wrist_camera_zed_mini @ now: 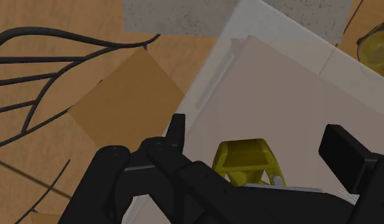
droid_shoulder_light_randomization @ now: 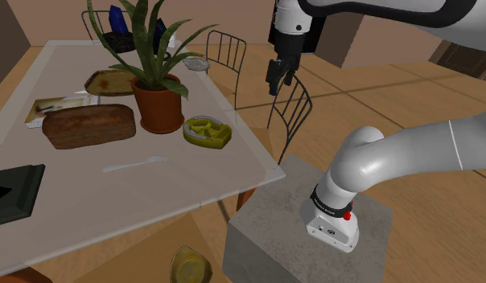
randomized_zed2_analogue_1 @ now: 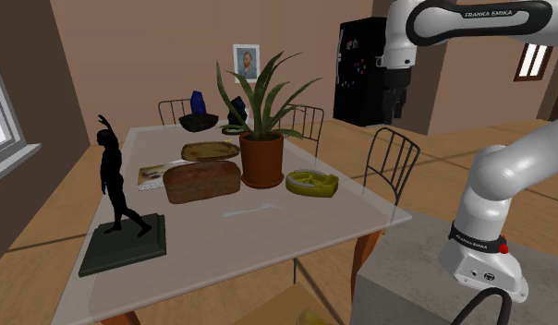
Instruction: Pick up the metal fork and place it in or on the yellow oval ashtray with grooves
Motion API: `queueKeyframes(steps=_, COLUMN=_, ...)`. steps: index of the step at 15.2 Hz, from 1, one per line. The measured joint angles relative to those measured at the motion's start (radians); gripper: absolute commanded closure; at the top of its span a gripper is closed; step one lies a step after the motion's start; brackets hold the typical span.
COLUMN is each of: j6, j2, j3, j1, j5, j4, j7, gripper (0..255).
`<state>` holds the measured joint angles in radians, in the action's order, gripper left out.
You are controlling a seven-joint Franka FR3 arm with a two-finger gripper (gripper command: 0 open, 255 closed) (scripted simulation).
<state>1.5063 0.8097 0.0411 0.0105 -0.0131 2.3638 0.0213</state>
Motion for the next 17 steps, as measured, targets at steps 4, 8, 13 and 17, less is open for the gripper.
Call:
queueKeyframes(steps=4, j6=0.051, j2=-0.067, j3=0.008, j1=-0.016, j5=0.008, j4=-0.009, j7=-0.016, gripper=0)
queueKeyframes(steps=8, j6=0.149, j2=-0.202, j3=0.024, j1=-0.044, j5=0.023, j4=-0.037, j7=-0.046, gripper=0)
queueKeyframes(steps=13, j6=0.248, j2=-0.369, j3=0.053, j1=-0.079, j5=0.039, j4=-0.093, j7=-0.079, gripper=0)
queueKeyframes(steps=17, j6=0.317, j2=-0.505, j3=0.077, j1=-0.104, j5=0.046, j4=-0.151, j7=-0.106, gripper=0)
